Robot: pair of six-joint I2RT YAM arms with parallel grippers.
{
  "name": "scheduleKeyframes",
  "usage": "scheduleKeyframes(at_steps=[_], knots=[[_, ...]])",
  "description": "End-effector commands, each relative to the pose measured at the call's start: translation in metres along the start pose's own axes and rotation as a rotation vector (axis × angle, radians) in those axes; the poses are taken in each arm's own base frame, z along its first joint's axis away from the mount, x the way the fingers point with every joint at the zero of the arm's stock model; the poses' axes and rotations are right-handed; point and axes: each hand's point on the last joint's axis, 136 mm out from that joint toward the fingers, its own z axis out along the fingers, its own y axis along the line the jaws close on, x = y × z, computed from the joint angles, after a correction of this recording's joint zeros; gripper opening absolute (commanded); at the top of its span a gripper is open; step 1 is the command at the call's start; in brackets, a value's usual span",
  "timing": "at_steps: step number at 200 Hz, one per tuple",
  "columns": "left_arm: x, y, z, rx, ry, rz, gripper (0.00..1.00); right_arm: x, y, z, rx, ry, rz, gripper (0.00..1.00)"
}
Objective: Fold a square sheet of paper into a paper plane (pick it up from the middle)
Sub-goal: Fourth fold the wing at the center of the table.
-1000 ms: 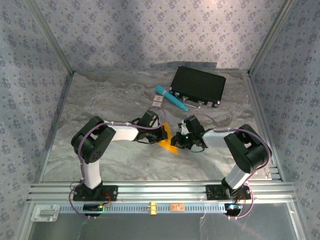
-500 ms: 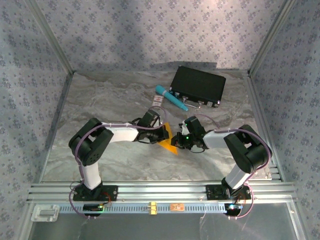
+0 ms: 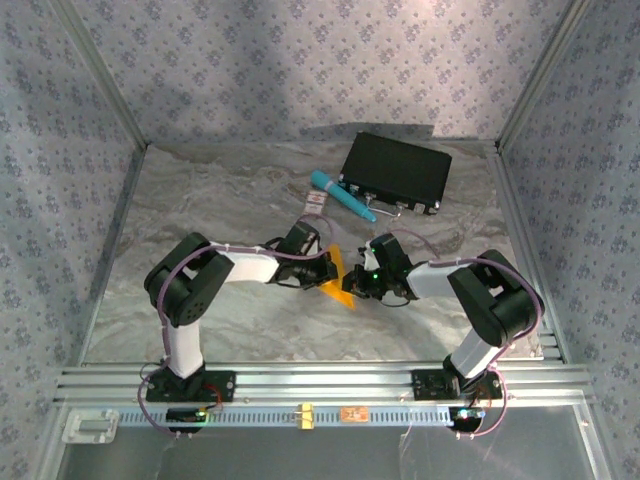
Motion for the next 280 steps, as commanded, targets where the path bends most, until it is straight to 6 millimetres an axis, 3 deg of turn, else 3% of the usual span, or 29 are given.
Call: scheduleKeyframes(at_steps=[1, 122, 184, 239, 280], knots=[[-0.017, 0.038, -0.002, -0.124, -0.039, -0.036, 0.00, 0.039, -0.070, -0.001, 0.247, 0.080, 0.112, 0.00], [-0.071, 0.059, -0.021, -0.158, -0.080, -0.067, 0.00, 0.044, -0.072, 0.000, 0.245, 0.096, 0.098, 0.00], [-0.097, 0.083, -0.029, -0.190, -0.098, -0.102, 0.00, 0.045, -0.070, 0.000, 0.234, 0.103, 0.095, 0.00], [-0.118, 0.084, -0.041, -0.200, -0.130, -0.109, 0.00, 0.049, -0.070, -0.002, 0.228, 0.111, 0.092, 0.00], [-0.123, 0.071, -0.050, -0.185, -0.135, -0.093, 0.00, 0.048, -0.066, -0.002, 0.220, 0.114, 0.080, 0.00]])
